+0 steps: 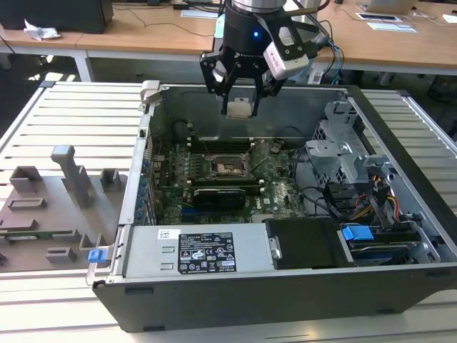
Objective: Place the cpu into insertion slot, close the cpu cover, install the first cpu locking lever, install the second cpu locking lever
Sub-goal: 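Place the cpu into insertion slot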
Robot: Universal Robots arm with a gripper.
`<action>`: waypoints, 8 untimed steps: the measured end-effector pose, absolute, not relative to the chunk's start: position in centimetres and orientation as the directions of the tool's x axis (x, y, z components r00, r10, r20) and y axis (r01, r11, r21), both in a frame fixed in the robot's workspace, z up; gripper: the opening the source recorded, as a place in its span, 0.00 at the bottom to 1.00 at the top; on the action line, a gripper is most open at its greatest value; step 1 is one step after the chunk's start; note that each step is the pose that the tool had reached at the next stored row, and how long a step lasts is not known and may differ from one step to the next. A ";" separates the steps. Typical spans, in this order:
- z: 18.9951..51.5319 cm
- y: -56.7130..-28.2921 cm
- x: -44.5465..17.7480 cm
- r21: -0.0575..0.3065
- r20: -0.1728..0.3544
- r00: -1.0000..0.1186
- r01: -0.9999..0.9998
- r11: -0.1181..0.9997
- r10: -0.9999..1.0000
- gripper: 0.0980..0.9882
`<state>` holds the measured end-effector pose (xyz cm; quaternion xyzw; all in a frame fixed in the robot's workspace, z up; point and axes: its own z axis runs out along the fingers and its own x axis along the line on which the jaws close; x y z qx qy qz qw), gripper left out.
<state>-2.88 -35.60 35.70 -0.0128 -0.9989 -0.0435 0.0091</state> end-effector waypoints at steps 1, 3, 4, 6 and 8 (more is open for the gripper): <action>35.7 -35.6 -2.9 0.087 0.019 -1.000 0.026 0.996 0.025 0.50; 35.6 -35.6 -2.9 0.087 0.019 -1.000 0.026 0.996 0.025 0.50; 35.5 -35.6 -2.9 0.087 0.019 -1.000 0.026 0.996 0.025 0.50; 35.3 -35.6 -2.9 0.087 0.019 -1.000 0.026 0.996 0.025 0.50; 35.2 -35.6 -2.9 0.087 0.019 -1.000 0.026 0.996 0.025 0.50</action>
